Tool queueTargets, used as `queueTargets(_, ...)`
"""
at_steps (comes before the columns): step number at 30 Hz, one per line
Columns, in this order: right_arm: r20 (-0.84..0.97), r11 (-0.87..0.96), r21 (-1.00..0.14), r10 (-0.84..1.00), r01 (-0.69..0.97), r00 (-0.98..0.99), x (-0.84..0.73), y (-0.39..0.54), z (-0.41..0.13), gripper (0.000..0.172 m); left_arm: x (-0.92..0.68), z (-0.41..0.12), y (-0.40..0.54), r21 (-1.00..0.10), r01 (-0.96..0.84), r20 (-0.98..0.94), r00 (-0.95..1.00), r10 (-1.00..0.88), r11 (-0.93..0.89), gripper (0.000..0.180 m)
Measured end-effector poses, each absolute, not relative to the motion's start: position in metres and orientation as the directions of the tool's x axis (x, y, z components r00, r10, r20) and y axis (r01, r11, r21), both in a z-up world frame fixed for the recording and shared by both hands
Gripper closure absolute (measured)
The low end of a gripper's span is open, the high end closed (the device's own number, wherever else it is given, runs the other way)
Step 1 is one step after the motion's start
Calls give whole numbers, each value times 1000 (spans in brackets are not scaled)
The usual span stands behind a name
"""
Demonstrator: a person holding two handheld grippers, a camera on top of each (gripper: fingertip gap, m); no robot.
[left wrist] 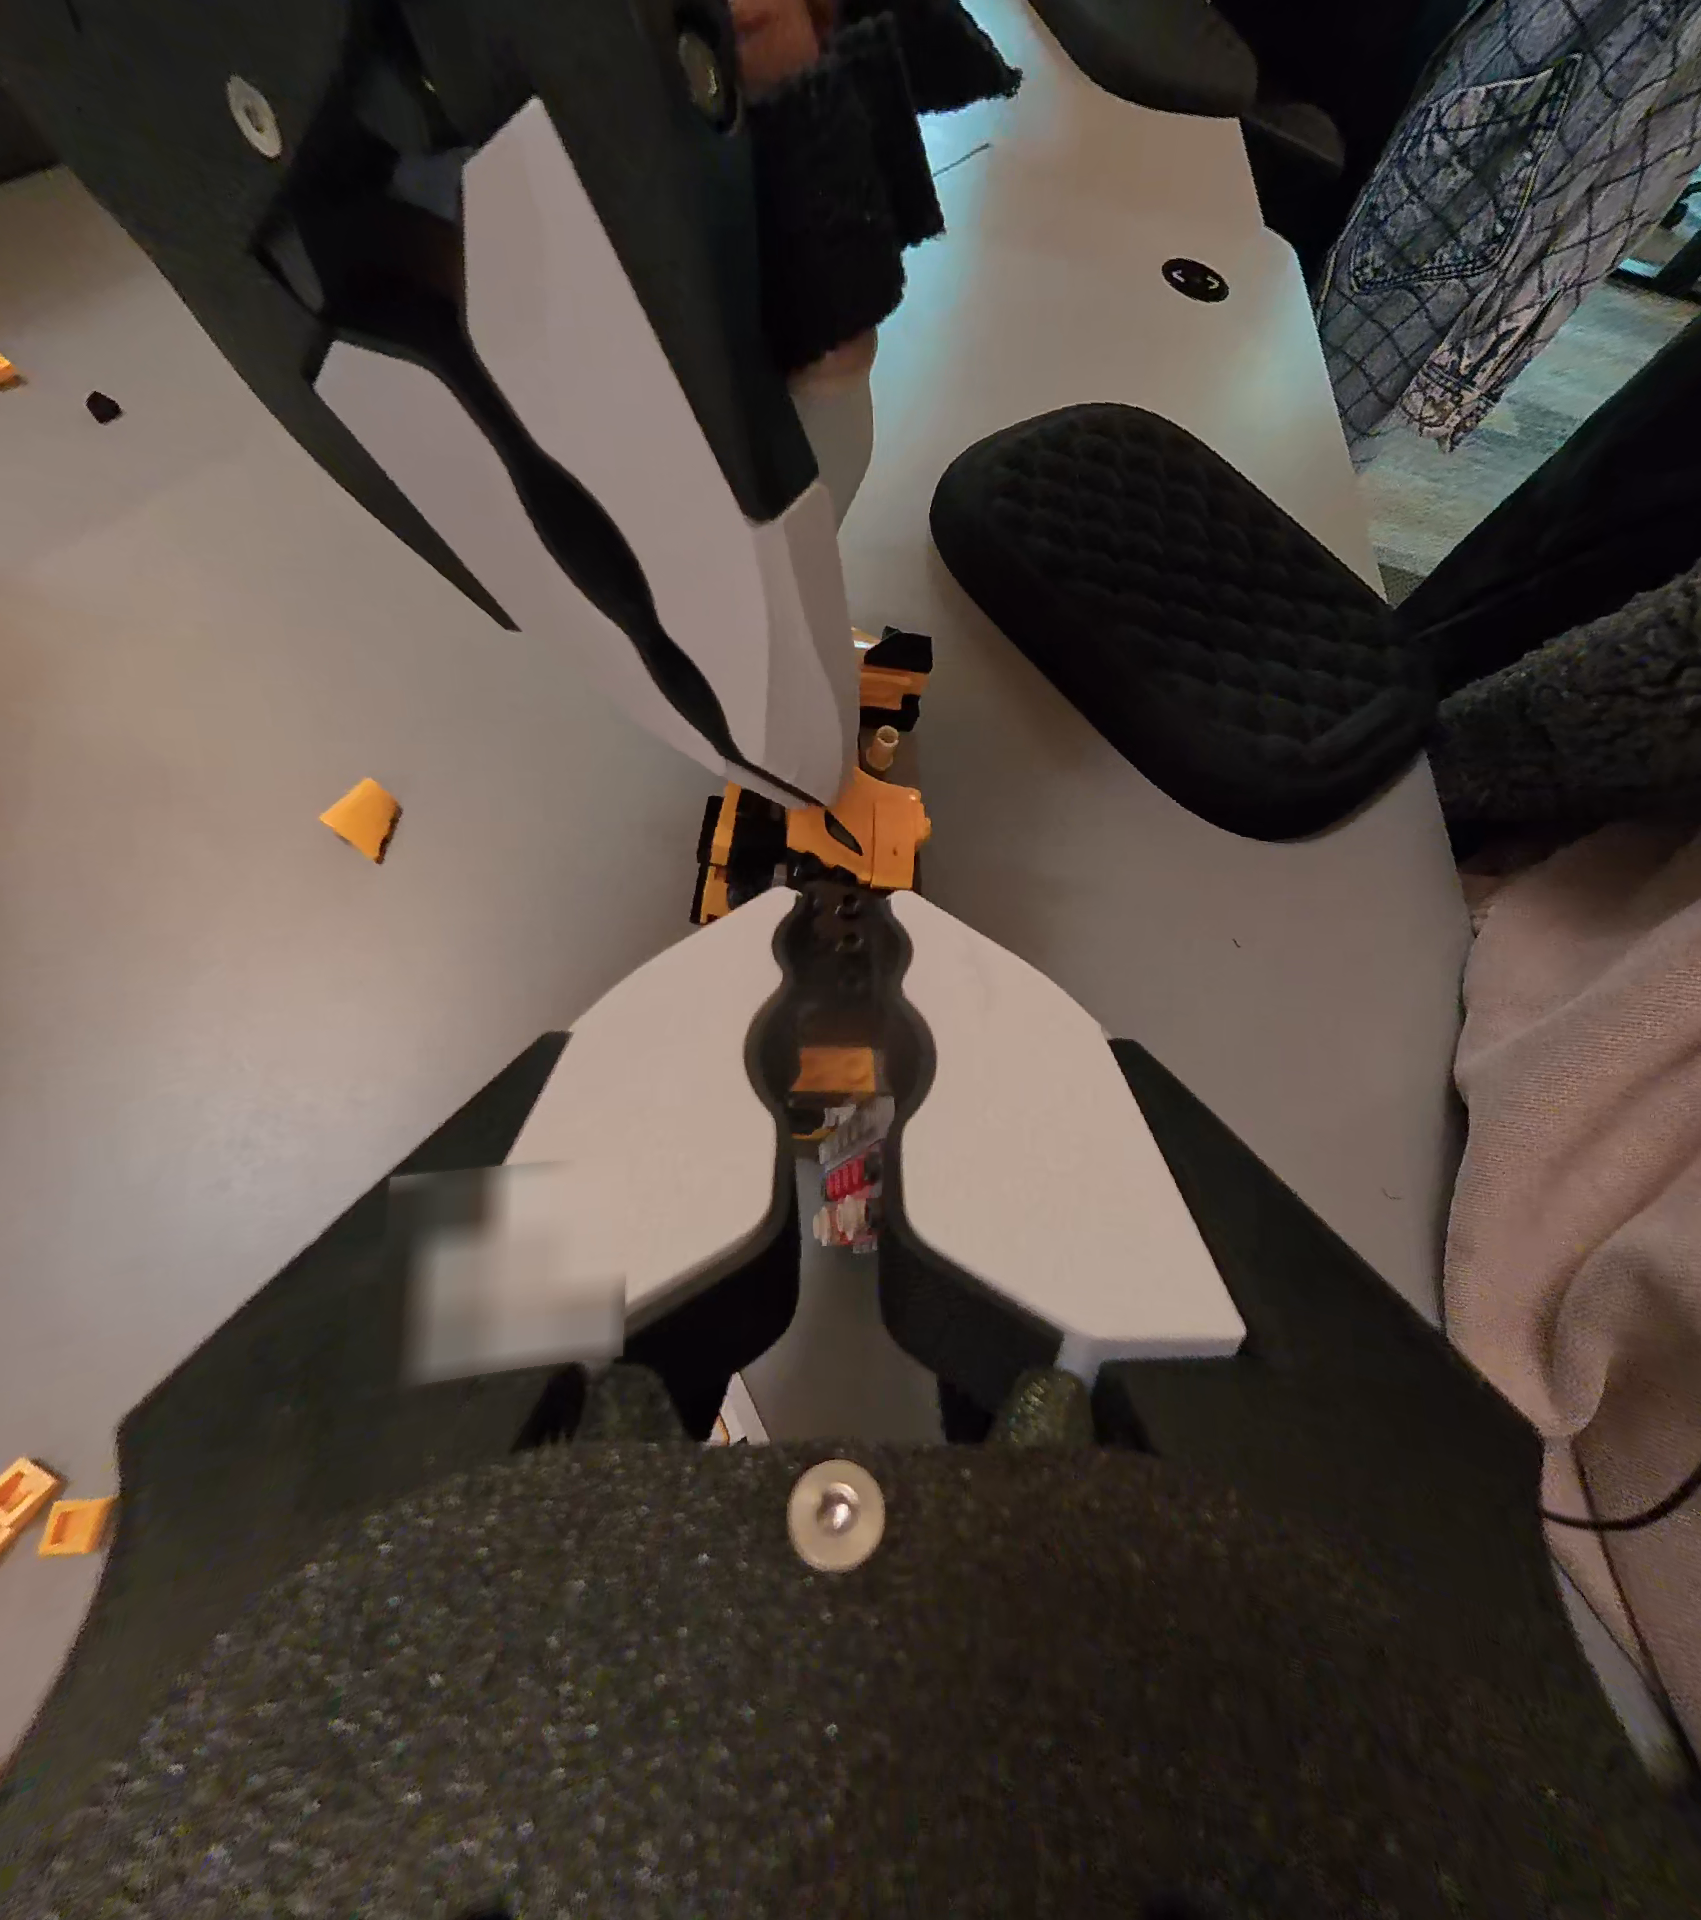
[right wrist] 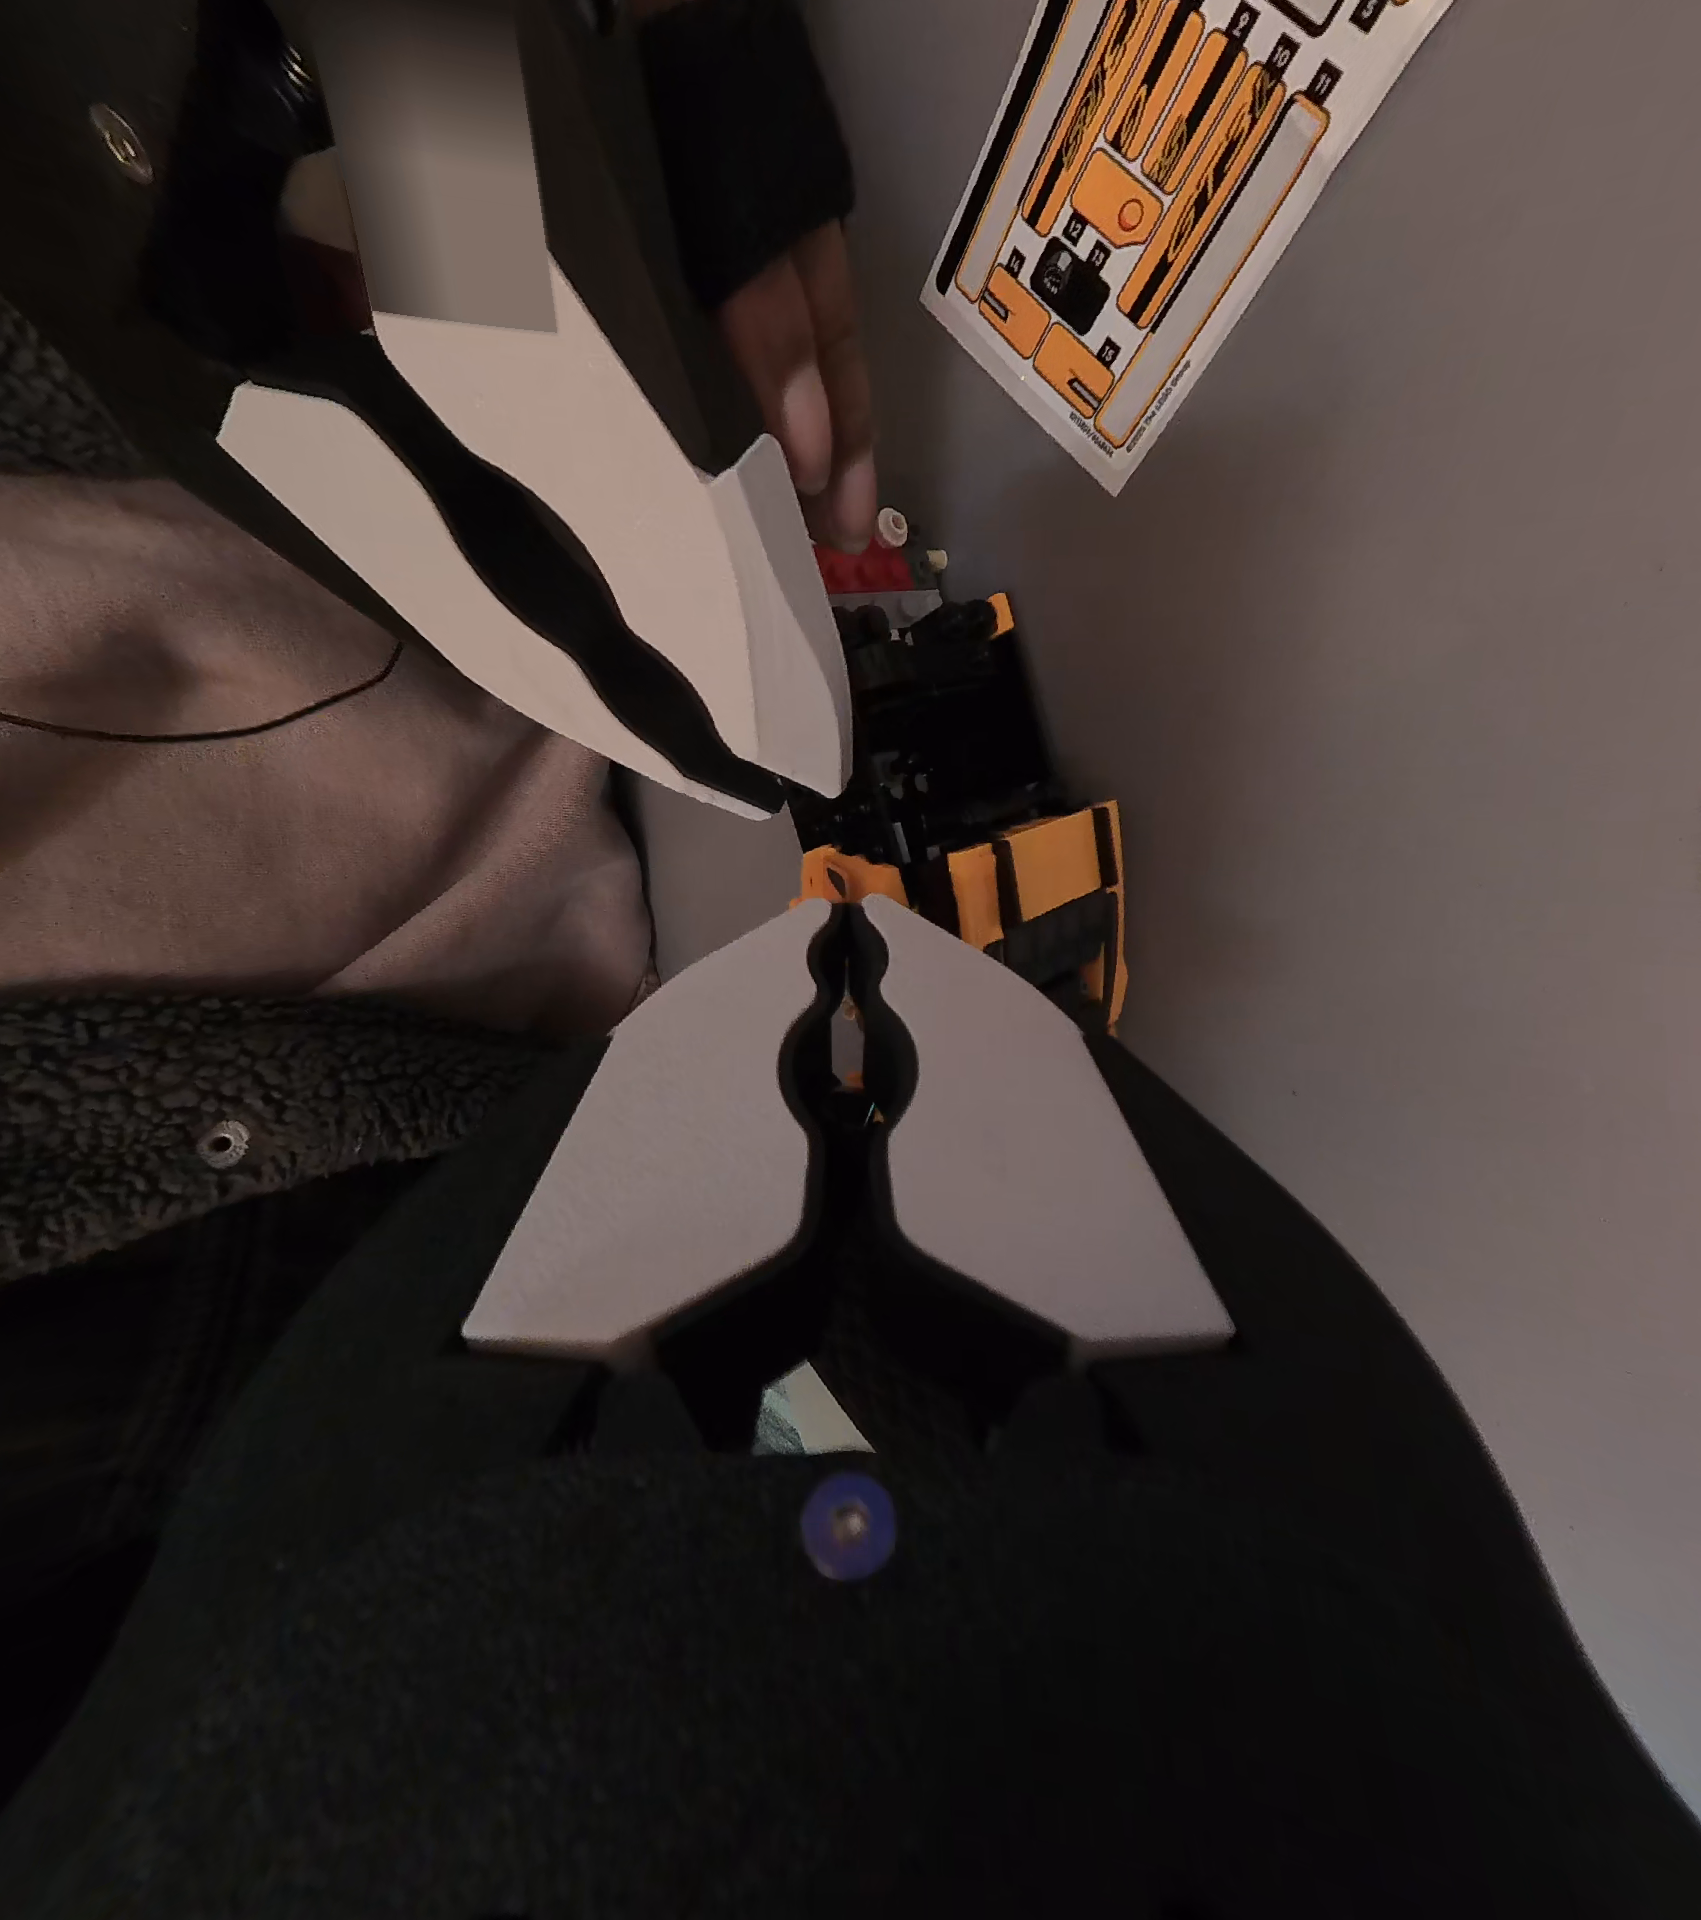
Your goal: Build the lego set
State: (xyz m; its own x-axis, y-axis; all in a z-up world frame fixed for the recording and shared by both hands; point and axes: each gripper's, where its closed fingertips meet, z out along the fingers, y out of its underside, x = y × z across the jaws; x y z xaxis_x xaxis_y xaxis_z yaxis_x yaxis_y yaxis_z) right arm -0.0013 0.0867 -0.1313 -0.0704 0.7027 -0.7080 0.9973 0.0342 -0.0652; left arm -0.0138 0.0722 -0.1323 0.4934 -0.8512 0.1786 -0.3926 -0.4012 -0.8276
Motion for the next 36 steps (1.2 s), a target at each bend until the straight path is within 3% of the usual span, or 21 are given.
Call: queueTargets(36, -707, 79, -66, 699, 995, -102, 0, 83, -130, 172, -18, -138, 57, -825, -389, 201, 477, -856, -410, 169)
